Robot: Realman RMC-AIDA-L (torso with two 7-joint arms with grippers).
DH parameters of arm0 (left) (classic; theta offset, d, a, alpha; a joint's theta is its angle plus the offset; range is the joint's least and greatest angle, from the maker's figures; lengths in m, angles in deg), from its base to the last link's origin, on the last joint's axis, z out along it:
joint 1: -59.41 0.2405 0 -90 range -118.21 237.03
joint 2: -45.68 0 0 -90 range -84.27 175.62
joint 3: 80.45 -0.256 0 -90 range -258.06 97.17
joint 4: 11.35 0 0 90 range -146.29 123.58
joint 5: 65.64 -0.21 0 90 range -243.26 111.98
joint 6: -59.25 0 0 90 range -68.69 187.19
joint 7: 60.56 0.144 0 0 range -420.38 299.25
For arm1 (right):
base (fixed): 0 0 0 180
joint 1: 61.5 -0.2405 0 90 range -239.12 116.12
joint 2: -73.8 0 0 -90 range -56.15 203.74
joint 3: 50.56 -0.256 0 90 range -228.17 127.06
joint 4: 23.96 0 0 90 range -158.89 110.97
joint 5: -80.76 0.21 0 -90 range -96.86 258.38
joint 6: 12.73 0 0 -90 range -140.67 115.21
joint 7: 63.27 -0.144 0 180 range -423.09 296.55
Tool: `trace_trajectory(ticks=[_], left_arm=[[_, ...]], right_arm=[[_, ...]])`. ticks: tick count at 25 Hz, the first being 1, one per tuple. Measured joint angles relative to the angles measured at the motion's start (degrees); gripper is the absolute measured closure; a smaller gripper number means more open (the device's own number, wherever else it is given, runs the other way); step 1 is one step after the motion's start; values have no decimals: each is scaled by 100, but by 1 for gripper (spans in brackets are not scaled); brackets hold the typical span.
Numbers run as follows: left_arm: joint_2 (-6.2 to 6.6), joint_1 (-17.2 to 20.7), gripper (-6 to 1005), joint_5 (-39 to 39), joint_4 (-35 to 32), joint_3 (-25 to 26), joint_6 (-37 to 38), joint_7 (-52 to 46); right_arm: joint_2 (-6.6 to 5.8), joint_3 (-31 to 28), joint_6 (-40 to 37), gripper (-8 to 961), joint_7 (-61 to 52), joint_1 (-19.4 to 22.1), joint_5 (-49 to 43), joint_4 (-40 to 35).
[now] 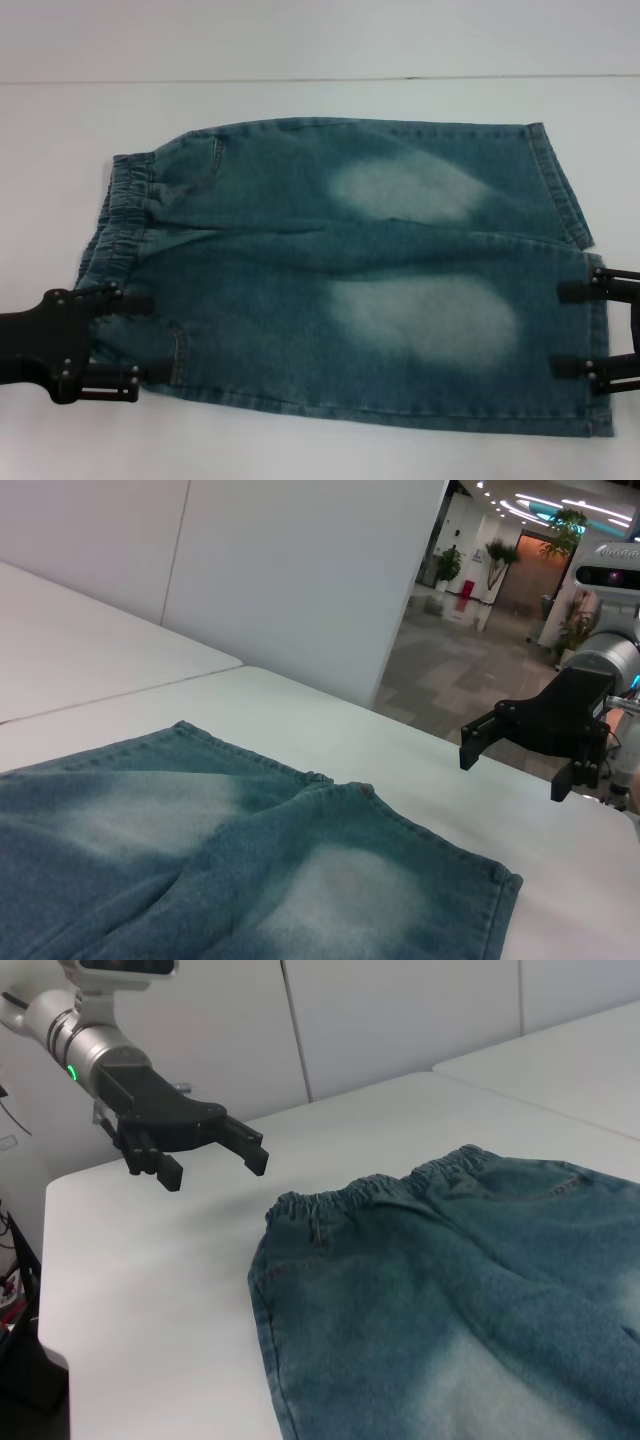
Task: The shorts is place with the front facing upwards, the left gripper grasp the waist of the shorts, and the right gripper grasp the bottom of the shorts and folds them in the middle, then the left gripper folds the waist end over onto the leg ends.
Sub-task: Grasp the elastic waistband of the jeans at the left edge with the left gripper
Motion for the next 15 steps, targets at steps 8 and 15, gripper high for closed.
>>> trace_trajectory(ticks=[8,15], left_arm=[[3,-8,70,0,0,-1,0,-19],[4,-8,73,-8,-148,-8,-214,-242]], right_arm=[[0,64,-1,16,0,0,0,-1],[9,63,0,23,0,0,0,-4]])
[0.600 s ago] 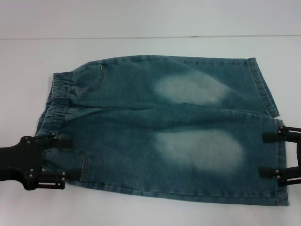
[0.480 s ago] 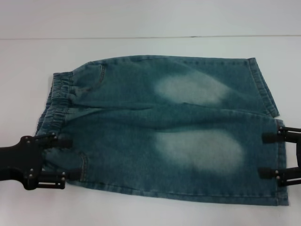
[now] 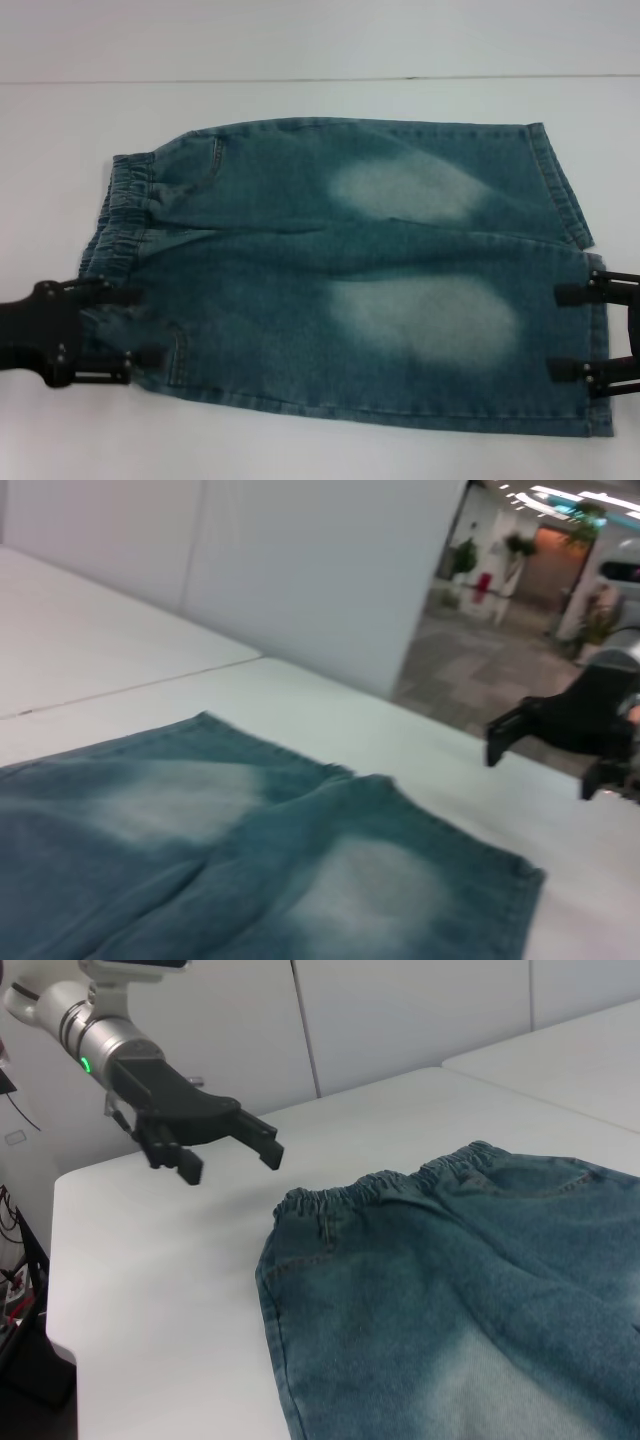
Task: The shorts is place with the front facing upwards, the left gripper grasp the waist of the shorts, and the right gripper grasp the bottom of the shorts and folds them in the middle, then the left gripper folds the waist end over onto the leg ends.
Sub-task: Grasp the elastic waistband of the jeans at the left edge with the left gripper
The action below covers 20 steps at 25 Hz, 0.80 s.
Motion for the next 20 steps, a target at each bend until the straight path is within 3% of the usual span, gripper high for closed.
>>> trace_trajectory(ticks=[5,12,20], left_arm=[[-23,-7,76,-335,-522,-35,-712,-671],[-9,-49,79,-850,-906,-137,-1095,-1145],[-83,-20,83,-1037,-980,-393,-1694,-1389]], right_arm=[[0,0,95,28,-5,-4,0,-1],[-17,45,240,35,-11,4,0,140],[-18,71,334,43,-17,2,-3,156]])
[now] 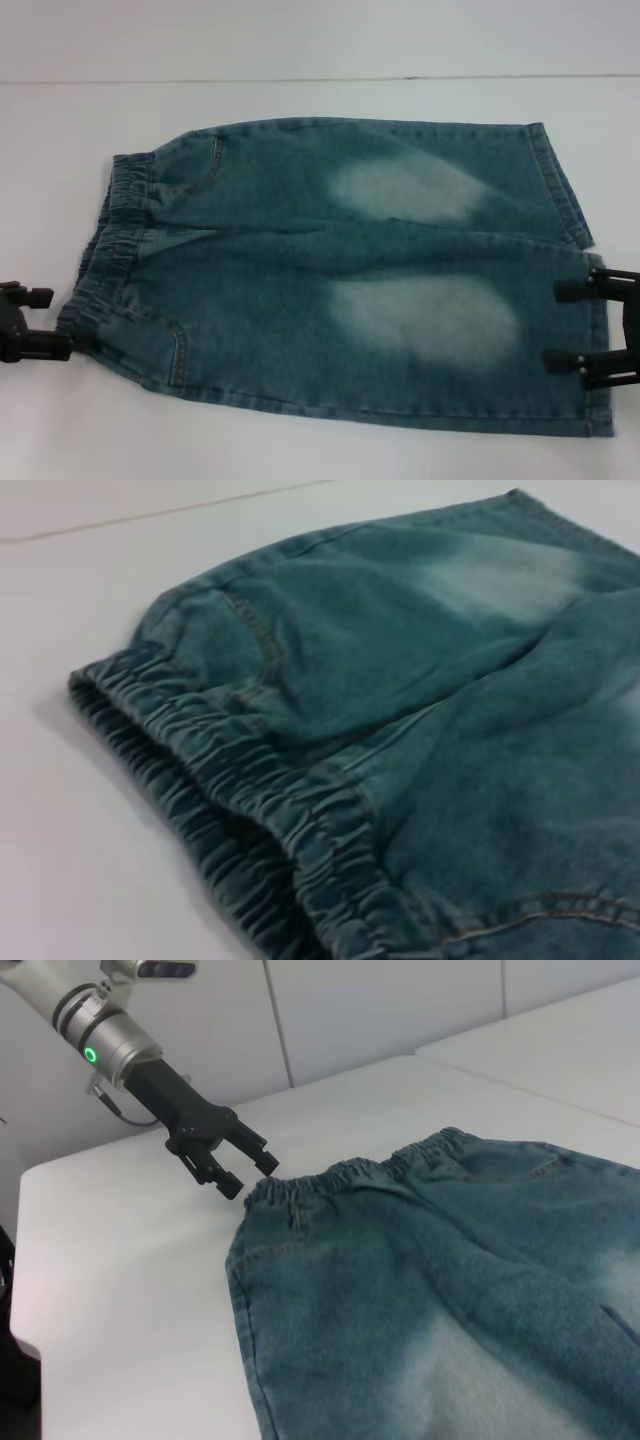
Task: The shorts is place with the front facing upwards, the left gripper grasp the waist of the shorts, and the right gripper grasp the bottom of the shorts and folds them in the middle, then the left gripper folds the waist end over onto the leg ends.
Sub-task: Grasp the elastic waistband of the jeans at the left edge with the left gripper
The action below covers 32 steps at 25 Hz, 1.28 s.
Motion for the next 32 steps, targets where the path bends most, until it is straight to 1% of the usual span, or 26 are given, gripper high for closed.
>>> trace_trajectory(ticks=[5,15,17,21,28,32], left_arm=[[-41,16,85,-10,42,-108,-196,-6],[-40,-8,90,-25,121,-367,-220,-11],[-45,-12,163,-26,125,-424,-205,-11],[-113,-16,315,-27,77,-489,-233,-11],[-86,-80,605,-27,63,-495,-211,-33],[-75,-126,767,-27,60,-495,-194,-49]], right_arm=[[6,11,26,49,-1,-30,-11,50],[18,52,108,59,-1,-61,-68,64],[18,53,120,61,-1,-62,-68,64],[18,68,200,65,-1,-67,-69,124],[18,81,234,72,-100,-74,-68,142],[5,86,237,76,-484,-69,-119,78]])
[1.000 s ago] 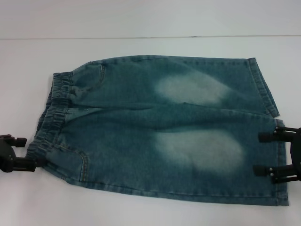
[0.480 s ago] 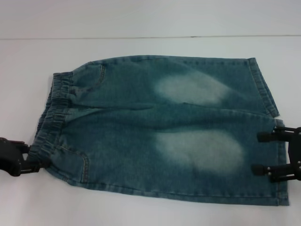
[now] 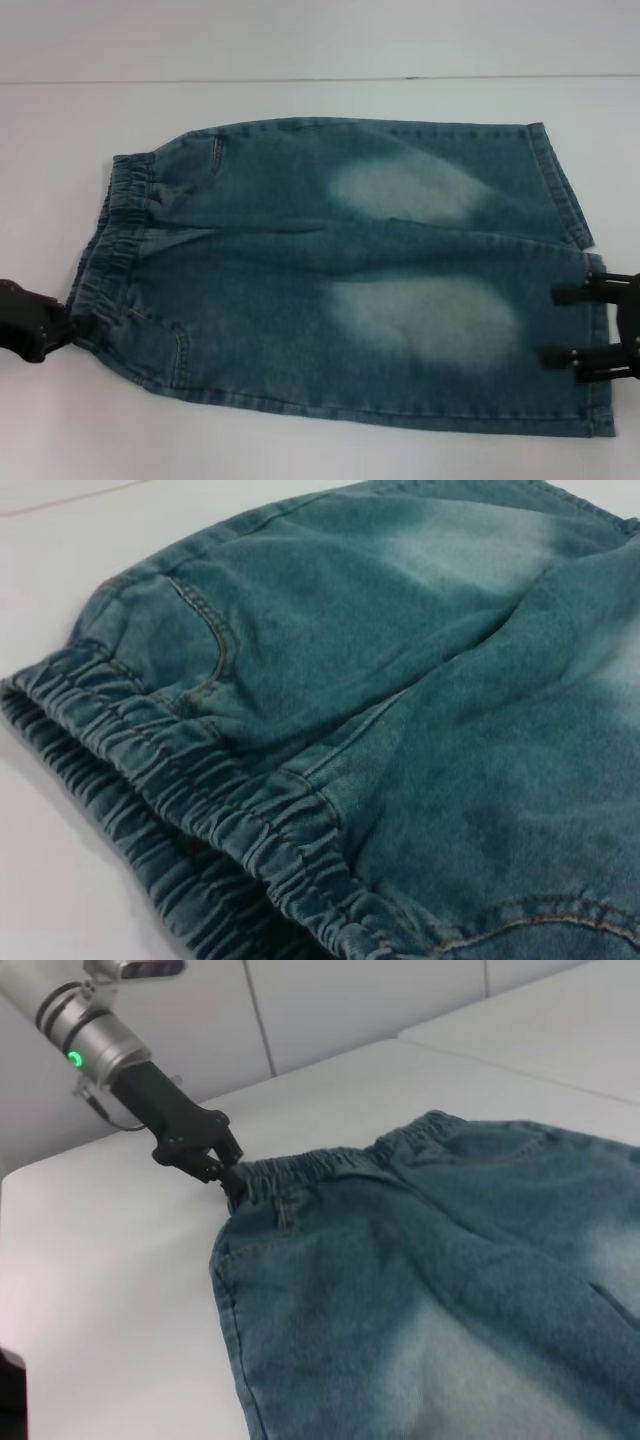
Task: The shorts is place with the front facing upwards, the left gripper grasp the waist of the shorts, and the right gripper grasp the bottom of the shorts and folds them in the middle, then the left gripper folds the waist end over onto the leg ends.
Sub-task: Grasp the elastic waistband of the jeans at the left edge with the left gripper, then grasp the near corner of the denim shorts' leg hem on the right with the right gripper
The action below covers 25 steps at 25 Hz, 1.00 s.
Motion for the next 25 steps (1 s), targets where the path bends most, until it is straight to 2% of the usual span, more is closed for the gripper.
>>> trace_trajectory(ticks=[4,8,15,19,25], left_arm=[[0,-25,937,0,5,-63,-60,-5],[-15,-42,937,1,22,-189,-212,-10],[-9,-101,937,1,80,-293,-373,-23],[-27,-102,937,1,84,-317,-380,-25],[-35,-71,937,1,90,-324,-414,-25]], right_arm=[[-44,4,-44,80,-902,11,-279,-324],[-55,3,-305,84,-1671,-7,-850,-775],[-153,14,-829,91,-2598,-231,-1742,-1194],[-113,76,-776,95,-2844,-452,-2414,-1159],[-63,376,-649,101,-3095,-538,-2556,-1084]])
